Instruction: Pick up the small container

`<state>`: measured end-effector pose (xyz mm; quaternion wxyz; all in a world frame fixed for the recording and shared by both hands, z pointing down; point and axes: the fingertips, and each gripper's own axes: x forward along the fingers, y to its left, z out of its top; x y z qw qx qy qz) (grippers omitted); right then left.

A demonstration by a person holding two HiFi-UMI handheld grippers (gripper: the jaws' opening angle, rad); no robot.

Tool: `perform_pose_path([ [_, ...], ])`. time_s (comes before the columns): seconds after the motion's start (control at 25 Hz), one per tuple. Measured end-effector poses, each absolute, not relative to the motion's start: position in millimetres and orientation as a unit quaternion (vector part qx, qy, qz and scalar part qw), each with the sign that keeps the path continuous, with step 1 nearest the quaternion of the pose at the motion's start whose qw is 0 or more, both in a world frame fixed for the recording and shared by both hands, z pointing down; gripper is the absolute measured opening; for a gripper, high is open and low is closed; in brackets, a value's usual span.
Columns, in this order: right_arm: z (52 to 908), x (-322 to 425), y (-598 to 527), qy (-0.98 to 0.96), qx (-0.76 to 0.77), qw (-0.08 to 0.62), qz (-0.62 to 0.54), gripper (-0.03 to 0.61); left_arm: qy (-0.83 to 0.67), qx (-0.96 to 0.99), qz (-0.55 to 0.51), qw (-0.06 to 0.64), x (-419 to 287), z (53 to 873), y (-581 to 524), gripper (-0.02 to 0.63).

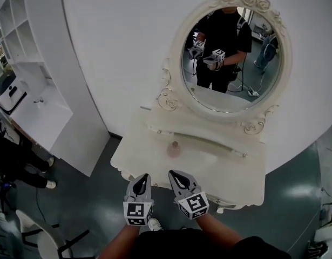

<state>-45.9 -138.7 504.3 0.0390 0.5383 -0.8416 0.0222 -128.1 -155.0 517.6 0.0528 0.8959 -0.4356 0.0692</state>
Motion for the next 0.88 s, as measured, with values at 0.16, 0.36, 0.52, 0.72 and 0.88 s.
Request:
perform_pose_path([
  [0.16, 507, -48, -149, -0.829, 0.557, 0.040, 0.027, 0.005, -0.414, 0.907, 0.068, 0.046, -128, 515, -167, 0.008],
  [0.36, 515, -39, -160, -0.818, 0.571, 0.054, 0.034, 0.005, -0.396, 0.914, 0.074, 0.052, -120, 525, -182, 0.008],
  [0.52, 522, -20, -171, -0.810, 0.583, 0.054, 0.040, 0.005, -0.378, 0.920, 0.085, 0.058, -101, 538, -194, 0.008],
  [0.72, 529, 8, -187, -0.805, 0.588, 0.053, 0.053, 0.005, -0.369, 0.923, 0.093, 0.062, -70, 544, -210, 0.008],
  [0.88, 536, 28, -200, -0.803, 0.591, 0.055, 0.060, 0.005, -0.364, 0.923, 0.103, 0.062, -48, 551, -227, 0.008],
])
